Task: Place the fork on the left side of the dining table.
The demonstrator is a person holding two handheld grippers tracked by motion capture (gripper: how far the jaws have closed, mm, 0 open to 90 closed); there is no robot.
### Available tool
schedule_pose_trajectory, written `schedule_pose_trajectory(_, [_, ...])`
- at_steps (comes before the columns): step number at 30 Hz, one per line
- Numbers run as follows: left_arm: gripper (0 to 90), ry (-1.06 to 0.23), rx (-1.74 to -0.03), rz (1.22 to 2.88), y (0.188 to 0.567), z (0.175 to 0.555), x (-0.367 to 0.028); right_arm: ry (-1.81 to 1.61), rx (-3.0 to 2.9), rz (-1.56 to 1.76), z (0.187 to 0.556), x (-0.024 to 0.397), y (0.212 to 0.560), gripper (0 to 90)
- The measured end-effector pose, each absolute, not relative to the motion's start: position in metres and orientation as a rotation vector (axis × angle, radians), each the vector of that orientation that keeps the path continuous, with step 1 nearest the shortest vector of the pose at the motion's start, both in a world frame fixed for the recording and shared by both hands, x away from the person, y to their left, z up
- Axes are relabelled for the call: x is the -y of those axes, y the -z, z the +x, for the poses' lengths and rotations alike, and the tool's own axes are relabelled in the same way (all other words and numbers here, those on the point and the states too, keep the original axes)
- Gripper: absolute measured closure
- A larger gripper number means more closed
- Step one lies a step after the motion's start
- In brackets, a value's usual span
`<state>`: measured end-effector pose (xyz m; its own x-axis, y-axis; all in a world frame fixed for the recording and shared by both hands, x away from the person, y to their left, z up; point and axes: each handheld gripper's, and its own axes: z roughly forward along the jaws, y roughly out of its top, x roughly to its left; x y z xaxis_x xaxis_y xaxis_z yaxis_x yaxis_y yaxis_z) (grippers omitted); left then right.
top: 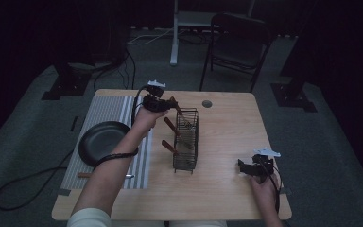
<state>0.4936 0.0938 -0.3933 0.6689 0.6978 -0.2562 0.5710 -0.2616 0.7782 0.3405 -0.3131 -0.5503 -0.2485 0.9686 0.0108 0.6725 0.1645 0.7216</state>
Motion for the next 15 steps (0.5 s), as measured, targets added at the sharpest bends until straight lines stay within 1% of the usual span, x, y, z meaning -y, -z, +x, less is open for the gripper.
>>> schedule_pose_trajectory(7, [80.5, -0.212, -0.978, 1.961, 0.390, 0.487, -0.093, -0.858, -1.989, 1.551, 0.340, 0.313, 0.550, 12.3])
schedule_pose_trajectory(12, [80.5, -0.197, -0.979, 1.937, 0.385, 0.485, -0.098, -0.858, -1.989, 1.551, 0.340, 0.313, 0.550, 12.3])
schedule_pose_trajectory(15, [80.5, -0.213, -0.975, 1.937, 0.382, 0.482, -0.099, -0.858, -1.989, 1.551, 0.340, 0.313, 0.550, 12.3])
